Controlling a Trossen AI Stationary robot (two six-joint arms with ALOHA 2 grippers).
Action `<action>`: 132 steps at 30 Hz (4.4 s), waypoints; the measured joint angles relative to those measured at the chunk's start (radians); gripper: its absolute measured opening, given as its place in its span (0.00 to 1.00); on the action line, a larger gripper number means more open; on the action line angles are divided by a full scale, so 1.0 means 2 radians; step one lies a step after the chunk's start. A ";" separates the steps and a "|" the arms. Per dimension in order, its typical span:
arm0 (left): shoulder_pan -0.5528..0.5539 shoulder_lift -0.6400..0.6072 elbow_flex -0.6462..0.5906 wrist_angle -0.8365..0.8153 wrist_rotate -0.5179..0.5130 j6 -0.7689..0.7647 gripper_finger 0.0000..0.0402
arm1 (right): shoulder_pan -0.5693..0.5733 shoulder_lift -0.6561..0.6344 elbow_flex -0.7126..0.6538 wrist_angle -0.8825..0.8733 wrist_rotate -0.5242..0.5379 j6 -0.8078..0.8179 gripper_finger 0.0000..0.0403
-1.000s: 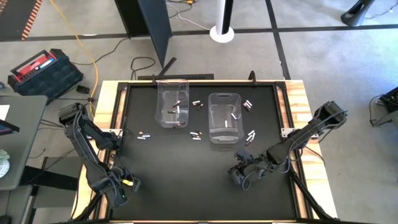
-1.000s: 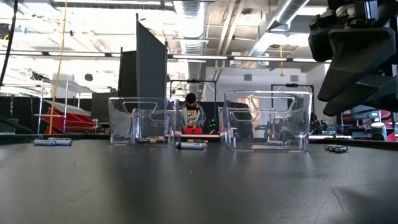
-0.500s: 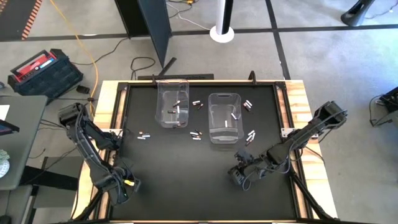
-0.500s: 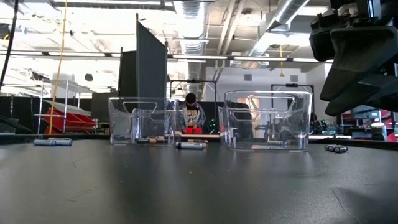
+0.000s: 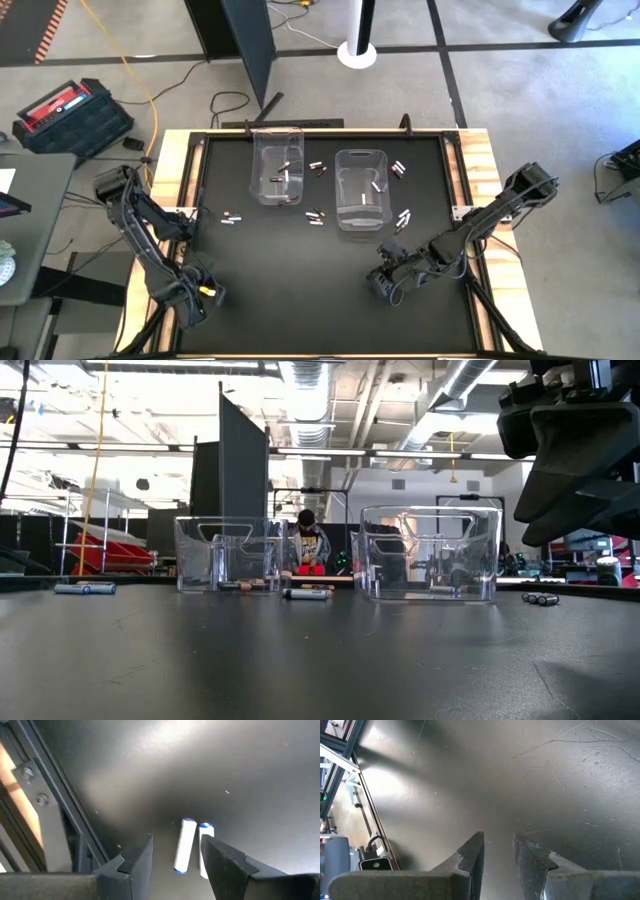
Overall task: Sort batteries
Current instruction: Put the white battery into the right transparent bin
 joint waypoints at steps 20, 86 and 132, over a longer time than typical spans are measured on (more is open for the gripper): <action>0.000 0.000 -0.024 0.044 0.003 0.005 0.41 | 0.000 0.000 0.000 0.000 0.000 0.004 0.30; 0.000 0.000 -0.072 0.101 0.038 -0.026 0.25 | 0.000 0.000 0.000 0.000 0.000 0.000 0.30; 0.008 -0.101 -0.047 -0.014 -0.012 0.037 0.13 | 0.000 0.000 0.000 0.000 0.000 0.004 0.30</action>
